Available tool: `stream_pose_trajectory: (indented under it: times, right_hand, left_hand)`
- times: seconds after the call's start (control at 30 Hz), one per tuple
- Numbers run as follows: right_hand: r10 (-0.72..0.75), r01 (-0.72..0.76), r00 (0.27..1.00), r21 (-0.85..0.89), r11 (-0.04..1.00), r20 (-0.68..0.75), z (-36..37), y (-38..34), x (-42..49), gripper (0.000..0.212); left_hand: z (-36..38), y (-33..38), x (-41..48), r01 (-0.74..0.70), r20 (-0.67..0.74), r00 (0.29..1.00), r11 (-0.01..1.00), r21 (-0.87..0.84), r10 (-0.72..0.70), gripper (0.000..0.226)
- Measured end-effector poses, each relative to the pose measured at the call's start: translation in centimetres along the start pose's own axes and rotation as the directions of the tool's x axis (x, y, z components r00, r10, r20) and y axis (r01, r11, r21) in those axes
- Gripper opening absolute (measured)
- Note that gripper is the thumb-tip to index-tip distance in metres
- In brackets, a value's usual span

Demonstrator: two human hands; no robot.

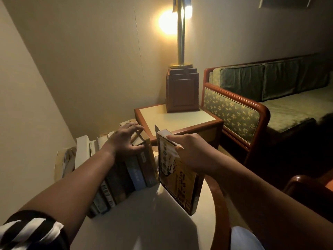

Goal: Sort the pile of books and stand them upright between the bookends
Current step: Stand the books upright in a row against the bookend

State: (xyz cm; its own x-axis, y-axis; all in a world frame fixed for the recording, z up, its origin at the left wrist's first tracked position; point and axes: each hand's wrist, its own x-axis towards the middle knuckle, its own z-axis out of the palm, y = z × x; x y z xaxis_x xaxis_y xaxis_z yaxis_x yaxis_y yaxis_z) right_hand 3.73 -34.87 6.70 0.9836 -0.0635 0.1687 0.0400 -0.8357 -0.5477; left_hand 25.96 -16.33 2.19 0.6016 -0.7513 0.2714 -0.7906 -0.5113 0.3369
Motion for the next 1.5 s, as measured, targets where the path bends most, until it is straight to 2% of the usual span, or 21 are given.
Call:
stream_pose_trajectory:
  times: [0.07,0.27,0.43,0.6,0.77,0.93,1.13,1.2,1.27,1.37,1.5]
  right_hand:
    - [-0.009,0.008,1.0,-0.057,0.998,-0.017,-0.1,-0.6,1.4,0.043]
    - [0.119,-0.115,0.993,-0.161,0.98,0.017,-0.2,-2.1,5.0,0.032]
    - [0.171,-0.172,0.985,-0.197,0.965,-0.02,-1.5,-2.9,6.6,0.034]
    - [0.083,-0.093,0.993,-0.137,0.986,-0.079,-0.6,-4.0,7.5,0.032]
    - [0.04,-0.047,0.981,-0.031,0.998,-0.187,1.6,-3.1,9.8,0.031]
    - [0.119,-0.106,0.962,0.069,0.992,-0.245,3.9,-0.7,13.3,0.029]
    - [0.123,-0.107,0.961,0.078,0.991,-0.248,5.4,0.0,16.8,0.03]
    - [0.124,-0.106,0.968,0.093,0.99,-0.22,6.1,0.3,17.5,0.032]
    - [0.15,-0.134,0.98,0.125,0.983,-0.13,6.4,0.5,17.9,0.031]
    - [0.193,-0.192,0.981,0.289,0.938,0.027,6.6,0.9,18.3,0.018]
    - [0.149,-0.199,0.979,0.522,0.829,0.137,7.2,0.7,17.1,0.037]
  left_hand:
    - [0.0,0.1,0.0,-0.005,-0.005,1.0,1.0,-0.005,0.005,0.091]
    - [-0.1,0.0,0.2,-0.024,-0.018,1.0,0.999,-0.031,0.023,0.089]
    - [-0.1,-0.2,0.1,-0.03,-0.031,0.999,0.998,-0.056,0.028,0.084]
    - [-0.1,0.2,-0.3,-0.033,-0.058,0.998,0.998,-0.057,0.03,0.087]
    - [-0.2,0.7,-0.3,-0.037,-0.067,0.997,0.997,-0.072,0.032,0.108]
    - [-0.4,0.9,-0.4,-0.052,-0.09,0.995,0.992,-0.112,0.042,0.097]
    - [-0.2,0.7,-0.3,-0.055,-0.124,0.991,0.994,-0.096,0.043,0.093]
    - [-0.2,0.7,-0.3,-0.061,-0.126,0.991,0.994,-0.09,0.049,0.093]
    - [-0.2,0.5,-0.3,-0.063,-0.123,0.991,0.994,-0.089,0.051,0.092]
    - [0.0,0.2,-0.3,-0.05,-0.12,0.992,0.994,-0.093,0.039,0.088]
    - [0.1,0.0,-0.4,-0.036,-0.118,0.993,0.996,-0.082,0.026,0.091]
